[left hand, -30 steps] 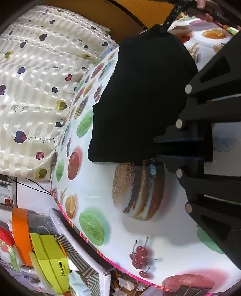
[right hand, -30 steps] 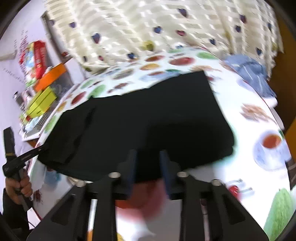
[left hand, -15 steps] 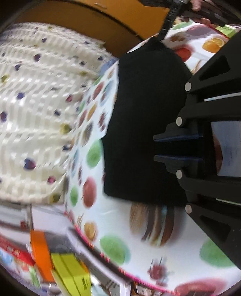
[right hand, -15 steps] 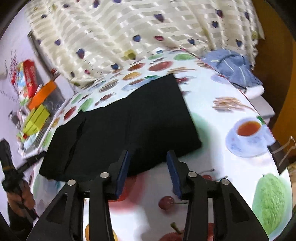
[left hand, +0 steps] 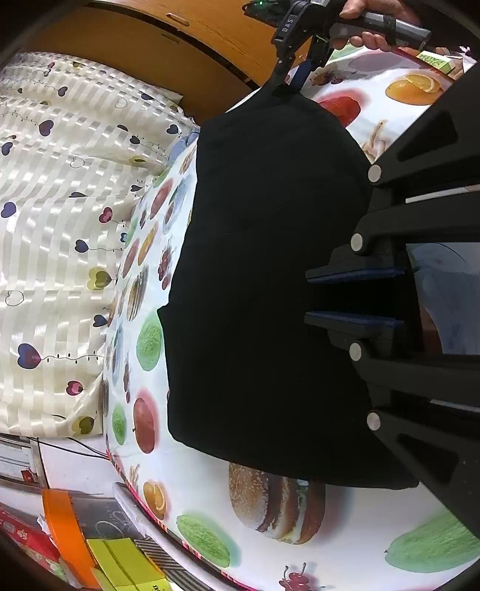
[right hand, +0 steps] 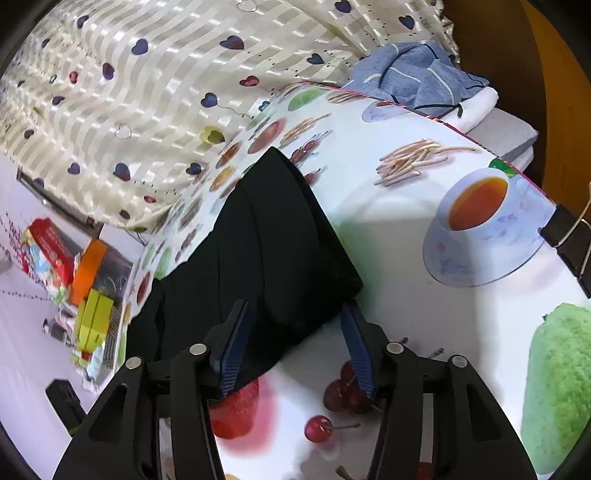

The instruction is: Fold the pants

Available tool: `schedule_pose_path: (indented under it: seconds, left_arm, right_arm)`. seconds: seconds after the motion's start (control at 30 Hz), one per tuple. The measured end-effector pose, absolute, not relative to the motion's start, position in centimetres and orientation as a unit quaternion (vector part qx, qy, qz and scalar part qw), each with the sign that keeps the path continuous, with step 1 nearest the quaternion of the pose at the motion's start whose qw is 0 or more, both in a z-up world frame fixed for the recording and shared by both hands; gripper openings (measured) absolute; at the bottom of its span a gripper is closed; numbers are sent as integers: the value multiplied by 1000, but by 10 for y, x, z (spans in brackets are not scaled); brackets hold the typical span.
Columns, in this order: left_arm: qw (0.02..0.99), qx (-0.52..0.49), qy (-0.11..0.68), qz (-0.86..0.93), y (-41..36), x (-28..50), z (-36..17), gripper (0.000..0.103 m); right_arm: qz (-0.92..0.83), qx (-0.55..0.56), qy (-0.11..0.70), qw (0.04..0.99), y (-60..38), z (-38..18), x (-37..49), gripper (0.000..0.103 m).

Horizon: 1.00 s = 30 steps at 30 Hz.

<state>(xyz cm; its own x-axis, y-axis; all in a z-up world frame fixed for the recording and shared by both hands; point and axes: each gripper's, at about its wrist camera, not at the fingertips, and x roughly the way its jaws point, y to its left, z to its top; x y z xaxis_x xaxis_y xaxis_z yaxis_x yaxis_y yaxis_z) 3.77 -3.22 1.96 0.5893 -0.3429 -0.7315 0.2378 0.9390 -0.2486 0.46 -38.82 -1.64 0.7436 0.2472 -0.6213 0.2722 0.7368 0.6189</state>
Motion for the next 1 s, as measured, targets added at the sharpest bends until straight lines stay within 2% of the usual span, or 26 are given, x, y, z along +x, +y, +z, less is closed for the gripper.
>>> schedule_pose_path:
  seconds: [0.47,0.53,0.7,0.8,1.0]
  left_arm:
    - [886,-79,424,-169,-28,39,19,17]
    - [886,-83,424,-170,-28,39,18,17]
    - [885,-88,424,-172,-27,38,18,17]
    - [885,-89,424,-173,-27,38,18,17]
    - [884,-89,424,-173,-27,39,18,17]
  right_arm:
    - [-126,259,371,883,-366,-7,17,53]
    - [-131,257,374,881,-366,-7,17,47]
    - [-105,294,360,879,-376,-8,11,25]
    - [-73,317,338,883,-379,-1,7,21]
    - [-32,347,321,881,-381,8,10,20]
